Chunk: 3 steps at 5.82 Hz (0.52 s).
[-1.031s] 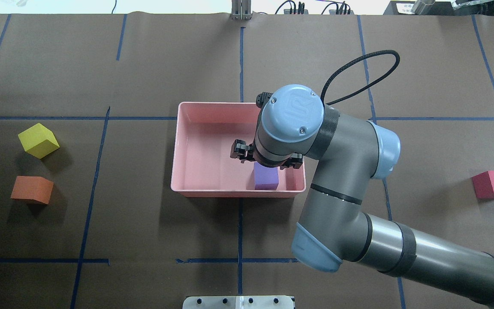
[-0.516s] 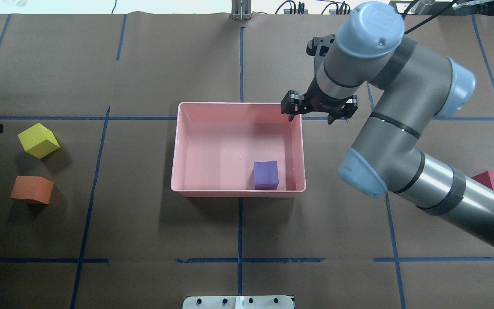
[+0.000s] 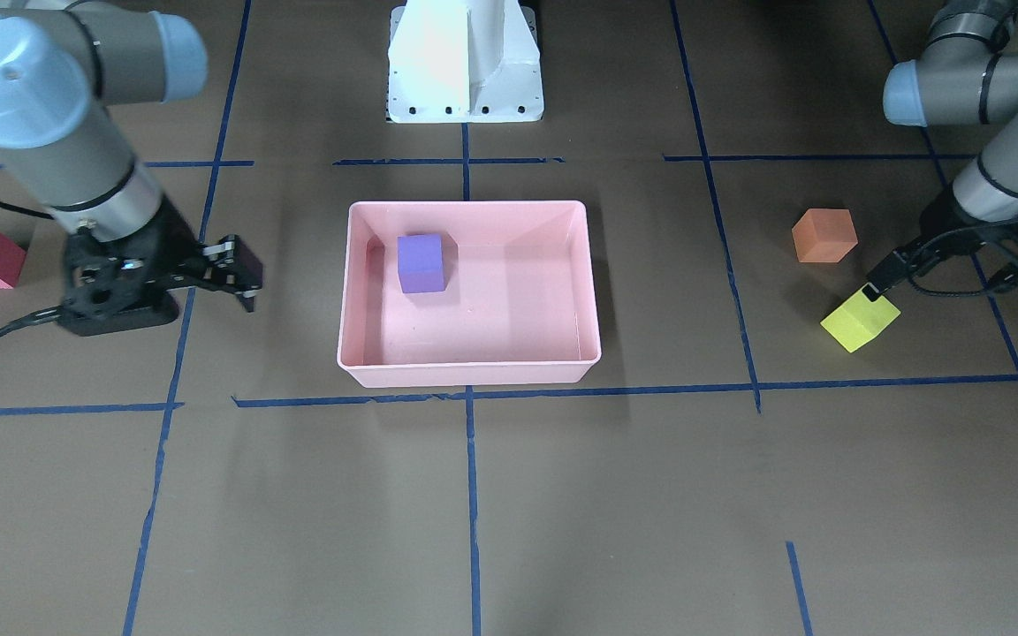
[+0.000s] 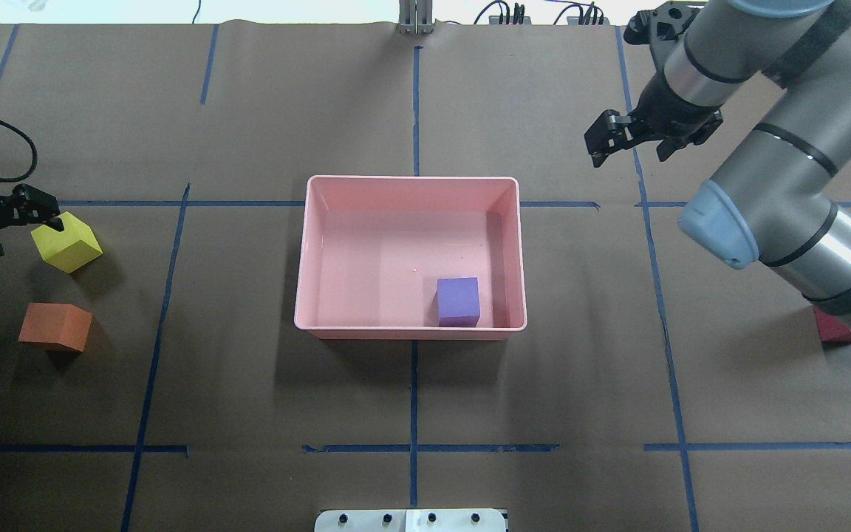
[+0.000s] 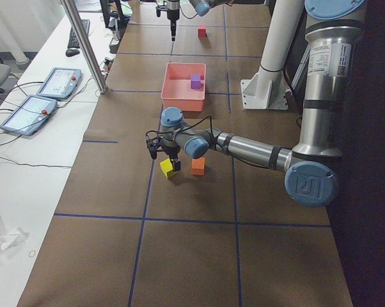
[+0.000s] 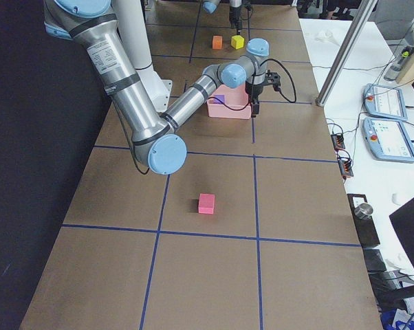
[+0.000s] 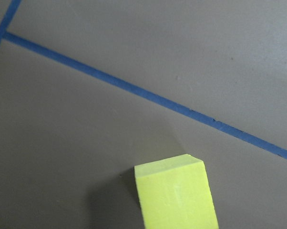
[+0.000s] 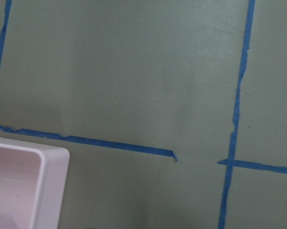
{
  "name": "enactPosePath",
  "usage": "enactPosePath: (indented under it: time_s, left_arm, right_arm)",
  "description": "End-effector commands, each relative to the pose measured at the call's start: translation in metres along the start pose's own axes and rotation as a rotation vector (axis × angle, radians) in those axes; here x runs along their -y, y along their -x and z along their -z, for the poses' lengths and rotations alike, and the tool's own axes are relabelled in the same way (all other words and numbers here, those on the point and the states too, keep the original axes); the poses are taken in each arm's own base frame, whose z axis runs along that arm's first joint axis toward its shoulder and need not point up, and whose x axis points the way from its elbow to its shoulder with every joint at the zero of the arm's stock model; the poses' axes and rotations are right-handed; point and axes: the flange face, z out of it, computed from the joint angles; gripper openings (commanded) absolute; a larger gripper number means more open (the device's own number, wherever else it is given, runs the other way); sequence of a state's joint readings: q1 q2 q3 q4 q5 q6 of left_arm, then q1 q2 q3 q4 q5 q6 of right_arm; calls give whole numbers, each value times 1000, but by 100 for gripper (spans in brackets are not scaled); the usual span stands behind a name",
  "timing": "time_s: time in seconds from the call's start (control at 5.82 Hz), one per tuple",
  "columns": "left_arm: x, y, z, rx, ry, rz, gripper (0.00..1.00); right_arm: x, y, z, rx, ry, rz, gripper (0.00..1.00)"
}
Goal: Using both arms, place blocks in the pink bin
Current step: 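Lower the left gripper onto the yellow cube and grasp it while the right arm withdraws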
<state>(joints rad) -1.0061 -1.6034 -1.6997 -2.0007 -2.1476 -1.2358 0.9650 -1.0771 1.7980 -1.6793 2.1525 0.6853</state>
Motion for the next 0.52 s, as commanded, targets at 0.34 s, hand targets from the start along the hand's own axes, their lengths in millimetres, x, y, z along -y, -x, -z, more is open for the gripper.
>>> enactPosePath:
  time_s: [0.34]
  left_arm:
    - [6, -17, -36, 39, 18, 10, 100]
  right_arm:
    - [3, -31, 6, -9, -4, 43, 100]
